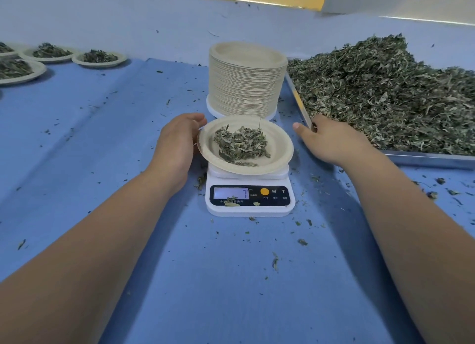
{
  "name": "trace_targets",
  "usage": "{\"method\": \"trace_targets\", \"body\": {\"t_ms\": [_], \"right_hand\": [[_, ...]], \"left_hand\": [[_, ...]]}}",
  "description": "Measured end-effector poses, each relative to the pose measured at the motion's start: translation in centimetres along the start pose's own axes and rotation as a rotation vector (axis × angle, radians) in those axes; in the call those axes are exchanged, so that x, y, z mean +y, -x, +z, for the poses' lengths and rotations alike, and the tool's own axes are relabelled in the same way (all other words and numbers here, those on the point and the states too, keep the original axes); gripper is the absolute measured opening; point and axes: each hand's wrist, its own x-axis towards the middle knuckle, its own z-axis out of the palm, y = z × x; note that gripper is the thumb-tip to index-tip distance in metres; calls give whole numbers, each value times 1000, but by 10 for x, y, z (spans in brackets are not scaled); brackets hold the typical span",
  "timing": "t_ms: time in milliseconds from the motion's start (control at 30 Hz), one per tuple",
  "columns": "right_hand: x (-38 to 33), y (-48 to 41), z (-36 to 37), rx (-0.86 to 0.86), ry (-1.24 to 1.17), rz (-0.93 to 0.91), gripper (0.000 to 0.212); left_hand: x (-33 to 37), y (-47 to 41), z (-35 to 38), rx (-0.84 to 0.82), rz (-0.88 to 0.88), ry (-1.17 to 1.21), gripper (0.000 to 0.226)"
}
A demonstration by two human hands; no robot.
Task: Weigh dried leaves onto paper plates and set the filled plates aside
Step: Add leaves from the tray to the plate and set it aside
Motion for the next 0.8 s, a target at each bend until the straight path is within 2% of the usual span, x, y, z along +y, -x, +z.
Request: {"method": "trace_targets", "body": {"t_ms": [133, 233, 300, 433, 533, 667, 800], "right_hand": [[-7, 14, -3, 112, -29, 4, 54], [-23, 48, -7, 452, -81, -247, 43], [-33, 74, -9, 521, -144, -380, 40], [-36, 98, -5, 341, -220, -355, 47], [-38, 99, -2, 291, -194, -358, 48], [-41, 98, 3, 180, -315, -334, 56], [-44, 101, 6, 127, -493, -284, 46]], "left_hand": [[3, 4, 1, -17, 8, -30, 34], [7, 12, 4, -16, 15, -39, 47], [10, 17, 7, -39, -1, -29, 55], [12, 20, 11, -37, 3, -102, 60], [10, 22, 13, -42, 20, -160, 52], [9, 23, 15, -59, 5, -165, 54], [13, 26, 17, -83, 14, -93, 14]]}}
